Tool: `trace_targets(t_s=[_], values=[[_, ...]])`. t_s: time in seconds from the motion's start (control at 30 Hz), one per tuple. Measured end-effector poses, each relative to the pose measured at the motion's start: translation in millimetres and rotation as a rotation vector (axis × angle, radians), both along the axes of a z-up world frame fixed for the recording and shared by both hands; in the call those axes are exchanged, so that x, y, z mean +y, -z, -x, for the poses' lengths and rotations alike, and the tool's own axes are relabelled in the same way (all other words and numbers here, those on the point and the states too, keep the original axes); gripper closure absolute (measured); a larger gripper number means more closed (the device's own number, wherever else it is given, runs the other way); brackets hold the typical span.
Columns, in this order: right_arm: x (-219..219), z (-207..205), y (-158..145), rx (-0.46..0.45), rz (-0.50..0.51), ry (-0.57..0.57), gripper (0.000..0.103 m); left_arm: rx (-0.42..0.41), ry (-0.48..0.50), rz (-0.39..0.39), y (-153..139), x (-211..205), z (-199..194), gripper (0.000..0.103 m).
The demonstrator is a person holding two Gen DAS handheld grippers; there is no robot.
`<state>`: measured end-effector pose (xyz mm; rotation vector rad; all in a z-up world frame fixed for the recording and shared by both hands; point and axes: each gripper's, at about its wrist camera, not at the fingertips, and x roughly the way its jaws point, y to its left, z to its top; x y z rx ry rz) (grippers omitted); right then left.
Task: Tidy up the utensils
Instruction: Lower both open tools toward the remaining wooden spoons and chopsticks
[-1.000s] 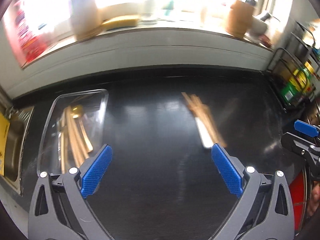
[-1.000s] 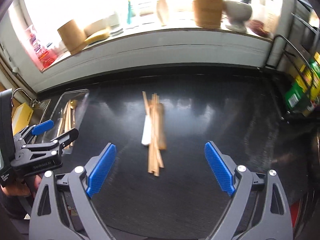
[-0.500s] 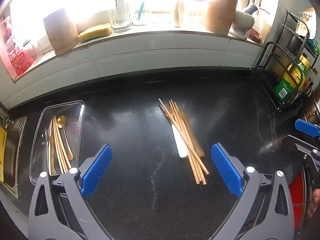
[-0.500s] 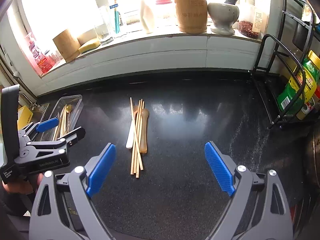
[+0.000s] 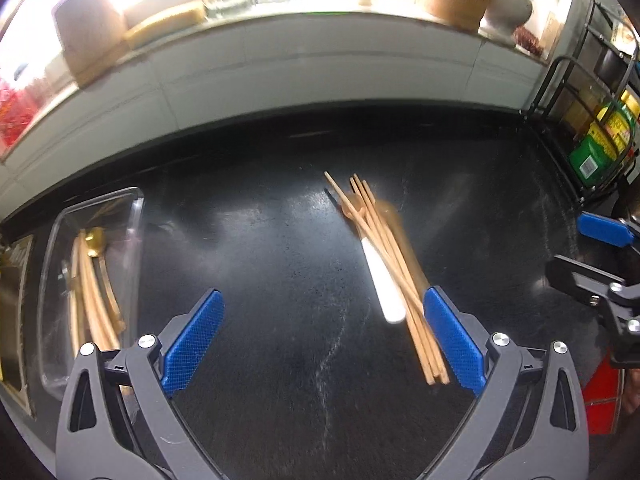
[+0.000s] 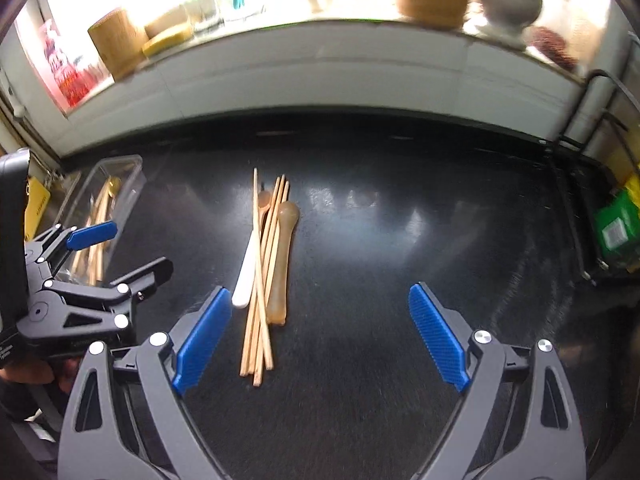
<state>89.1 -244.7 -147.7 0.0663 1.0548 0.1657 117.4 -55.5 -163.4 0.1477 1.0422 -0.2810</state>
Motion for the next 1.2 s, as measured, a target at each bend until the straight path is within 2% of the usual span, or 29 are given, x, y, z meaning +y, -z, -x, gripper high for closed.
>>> trace_targets(t_s=[0.2, 0.3, 0.43, 0.67, 0.8, 1.03, 1.2], values=[[1.8, -49.8, 42.1, 0.072, 0.005, -0.037, 0.016, 0.054, 0.056, -0.002, 49.2, -8.0, -32.1, 0.006], [-5.8, -67.8, 50.0, 0.094, 0.0, -0.026, 0.016, 0.099, 0.063, -0.02, 69.2, -12.1, -45.2, 0.006], [-13.4, -82.7, 55.9, 0.114, -0.009, -0.014, 0.016, 0.151, 0.062, -0.004, 88.0, -15.7, -58.2, 0.006], [-9.6, -102.5, 67.5, 0.145, -0.023, -0.035, 0.016, 0.151, 0.071, -0.013, 95.3, -23.5, -74.0, 0.006], [5.6, -108.3, 76.6, 0.154, -0.004, -0.089, 0.016, 0.136, 0.065, -0.082, 100.0, -16.1, -74.0, 0.006], [28.8, -110.5, 96.0, 0.18, 0.041, -0.158, 0.02, 0.106, 0.107, -0.07, 100.9, 4.7, -76.2, 0.006], [39.4, -110.7, 104.6, 0.188, 0.064, -0.182, 0.025, 0.08, 0.169, -0.066, 102.7, -2.2, -79.3, 0.006]])
